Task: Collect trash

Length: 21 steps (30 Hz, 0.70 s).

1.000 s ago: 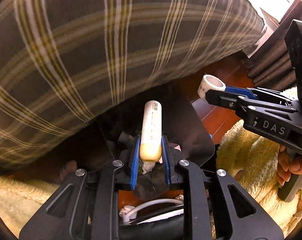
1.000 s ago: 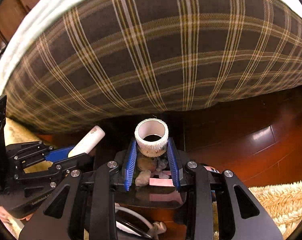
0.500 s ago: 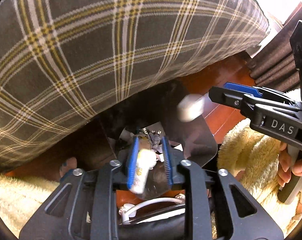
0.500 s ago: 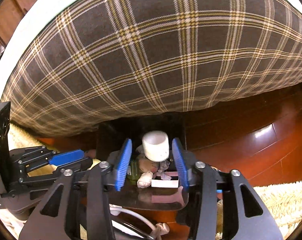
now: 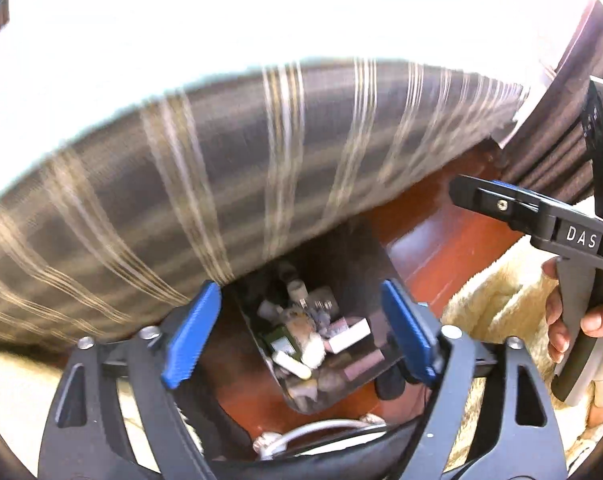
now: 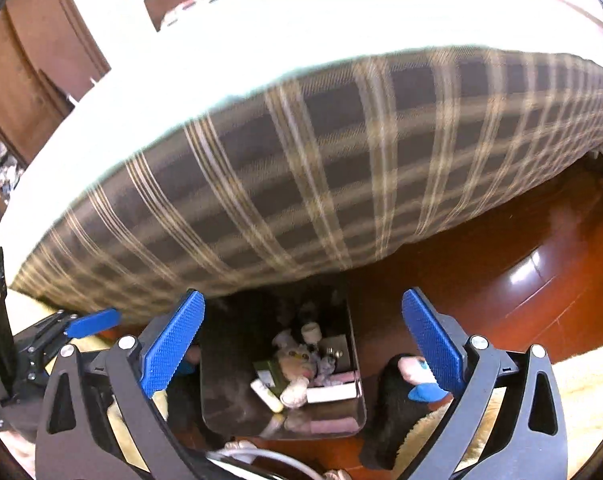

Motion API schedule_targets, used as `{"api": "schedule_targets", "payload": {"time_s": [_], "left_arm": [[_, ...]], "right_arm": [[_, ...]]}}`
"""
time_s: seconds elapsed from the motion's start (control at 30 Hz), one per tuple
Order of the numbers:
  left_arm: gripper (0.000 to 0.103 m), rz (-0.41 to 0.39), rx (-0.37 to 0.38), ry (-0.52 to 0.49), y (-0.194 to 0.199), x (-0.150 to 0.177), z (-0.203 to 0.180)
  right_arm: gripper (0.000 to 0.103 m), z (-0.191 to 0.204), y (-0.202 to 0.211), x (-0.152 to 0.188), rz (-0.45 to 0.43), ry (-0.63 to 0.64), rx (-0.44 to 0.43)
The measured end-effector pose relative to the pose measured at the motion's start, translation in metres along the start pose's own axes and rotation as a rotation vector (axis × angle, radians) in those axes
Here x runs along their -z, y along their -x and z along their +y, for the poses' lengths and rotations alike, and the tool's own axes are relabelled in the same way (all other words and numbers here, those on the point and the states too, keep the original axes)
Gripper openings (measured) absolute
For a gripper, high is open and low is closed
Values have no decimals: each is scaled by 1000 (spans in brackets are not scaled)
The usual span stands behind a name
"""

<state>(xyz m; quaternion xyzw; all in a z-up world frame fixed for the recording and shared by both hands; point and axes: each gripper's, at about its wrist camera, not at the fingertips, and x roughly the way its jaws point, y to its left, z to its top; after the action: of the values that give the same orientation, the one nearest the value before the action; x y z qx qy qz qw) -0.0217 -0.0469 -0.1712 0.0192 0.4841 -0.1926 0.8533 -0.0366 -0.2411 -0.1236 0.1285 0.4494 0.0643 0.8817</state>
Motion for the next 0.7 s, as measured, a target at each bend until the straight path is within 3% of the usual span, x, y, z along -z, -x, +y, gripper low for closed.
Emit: {"api": "schedule_targets", "payload": {"time_s": [0.13, 0.4, 0.7], "left_arm": [[94, -107, -29, 7, 42, -19, 6], [95, -309, -98, -10, 120, -59, -1], [95, -557, -151, 0, 205, -92, -11]], "right_arm": [[100, 14, 39, -15, -99, 51, 58], [100, 45, 117, -51, -290, 164, 216], [100, 61, 178, -85, -453, 165, 208]]}}
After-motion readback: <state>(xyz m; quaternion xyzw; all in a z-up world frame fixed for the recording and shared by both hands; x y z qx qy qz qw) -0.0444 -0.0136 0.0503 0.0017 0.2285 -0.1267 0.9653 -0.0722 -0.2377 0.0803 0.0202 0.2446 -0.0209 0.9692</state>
